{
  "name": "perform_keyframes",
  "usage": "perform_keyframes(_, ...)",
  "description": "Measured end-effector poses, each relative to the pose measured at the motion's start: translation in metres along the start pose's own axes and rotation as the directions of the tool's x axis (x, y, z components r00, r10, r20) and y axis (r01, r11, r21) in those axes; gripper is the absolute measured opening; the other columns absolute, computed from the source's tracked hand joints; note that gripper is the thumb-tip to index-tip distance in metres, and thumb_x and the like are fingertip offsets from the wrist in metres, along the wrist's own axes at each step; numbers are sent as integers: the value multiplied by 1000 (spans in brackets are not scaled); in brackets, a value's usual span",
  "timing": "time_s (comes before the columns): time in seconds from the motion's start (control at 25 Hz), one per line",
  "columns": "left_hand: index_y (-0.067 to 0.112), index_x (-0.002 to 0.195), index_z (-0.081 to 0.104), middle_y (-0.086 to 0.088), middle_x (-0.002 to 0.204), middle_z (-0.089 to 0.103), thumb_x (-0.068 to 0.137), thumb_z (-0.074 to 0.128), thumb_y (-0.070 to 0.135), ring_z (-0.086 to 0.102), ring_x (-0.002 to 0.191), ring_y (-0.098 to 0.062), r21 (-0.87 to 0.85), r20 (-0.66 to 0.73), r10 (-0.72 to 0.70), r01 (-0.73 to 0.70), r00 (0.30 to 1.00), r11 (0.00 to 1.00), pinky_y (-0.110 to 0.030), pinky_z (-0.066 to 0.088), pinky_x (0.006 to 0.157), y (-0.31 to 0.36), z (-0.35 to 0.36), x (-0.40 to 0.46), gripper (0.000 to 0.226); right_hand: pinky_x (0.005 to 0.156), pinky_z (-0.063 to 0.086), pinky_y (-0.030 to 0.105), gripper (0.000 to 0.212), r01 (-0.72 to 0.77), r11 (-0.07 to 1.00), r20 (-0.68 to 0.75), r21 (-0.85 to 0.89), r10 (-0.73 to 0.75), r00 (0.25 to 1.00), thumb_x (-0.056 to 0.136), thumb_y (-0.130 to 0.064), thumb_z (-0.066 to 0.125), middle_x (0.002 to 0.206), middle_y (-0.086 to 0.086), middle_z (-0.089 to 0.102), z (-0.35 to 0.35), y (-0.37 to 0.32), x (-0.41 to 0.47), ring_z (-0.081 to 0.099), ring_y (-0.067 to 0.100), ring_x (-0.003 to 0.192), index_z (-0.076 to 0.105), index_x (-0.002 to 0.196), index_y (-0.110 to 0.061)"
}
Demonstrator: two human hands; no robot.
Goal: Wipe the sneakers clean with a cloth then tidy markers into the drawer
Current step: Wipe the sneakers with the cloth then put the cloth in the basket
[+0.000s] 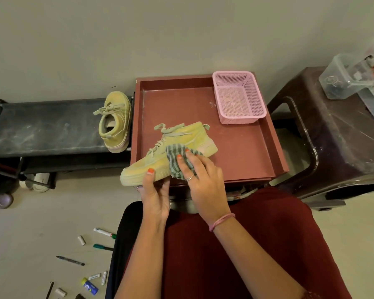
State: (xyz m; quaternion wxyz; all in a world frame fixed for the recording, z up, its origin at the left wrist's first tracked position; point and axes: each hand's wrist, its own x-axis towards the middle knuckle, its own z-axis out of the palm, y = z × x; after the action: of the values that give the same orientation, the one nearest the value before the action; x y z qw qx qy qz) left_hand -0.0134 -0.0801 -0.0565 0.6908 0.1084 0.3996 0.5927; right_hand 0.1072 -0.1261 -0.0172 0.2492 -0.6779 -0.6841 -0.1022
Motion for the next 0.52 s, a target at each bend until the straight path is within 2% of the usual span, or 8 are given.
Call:
perform_keyframes(0.08,12,145,38,-13,141,52,57,88,38,51,129,-25,-26,-13,4,-4,1000,1000,-30,56,84,2,1,-8,104,73,48,37,41,-13,999,-19,-48,12,1000,88,-7,54,131,7,58,-2,1,0,56,27,112,59,128,-15)
perform_keyframes(0.2,13,146,38,-10,140,53,45,93,42,56,123,-20,-59,-33,8,-10,999,998,-31,57,83,8,3,-17,119,73,45,37,58,-74,996,0,-58,74,997,71,-5,74,129,5,58,-12,13,6,55,27,110,59,127,-15)
perform_keyframes(0.28,13,145,39,-8,134,57,42,94,42,61,116,-16,-74,-22,5,-7,1000,997,-30,57,80,12,3,-22,121,72,44,38,67,-162,986,43,-30,163,986,63,-2,78,126,4,59,-20,24,13,50,26,108,59,126,-16)
perform_keyframes(0.36,13,144,41,-7,130,59,45,93,42,63,112,-15,-86,6,9,-8,1000,996,-30,58,79,16,4,-29,116,81,46,40,65,-361,923,128,133,345,930,63,5,72,126,3,58,-23,35,21,48,28,110,60,124,-15)
perform_keyframes(0.4,13,143,42,-6,129,59,49,91,41,64,110,-14,-87,15,10,-9,1000,996,-30,58,79,18,5,-33,110,89,46,39,61,-470,848,196,246,431,881,67,11,63,126,3,58,-24,42,25,48,29,113,61,122,-14)
perform_keyframes(0.48,13,139,45,-5,125,61,67,79,35,66,104,-11,-88,32,3,0,999,996,-29,58,79,24,10,-41,83,98,38,22,58,-558,729,271,397,488,830,76,17,42,127,3,57,-30,52,30,49,27,118,60,123,-12)
perform_keyframes(0.52,13,136,48,-5,122,62,74,70,32,67,101,-11,-81,40,3,0,999,997,-28,58,78,26,13,-44,68,99,33,16,58,-553,721,262,418,487,833,79,17,38,129,4,56,-36,52,31,48,25,120,58,126,-11)
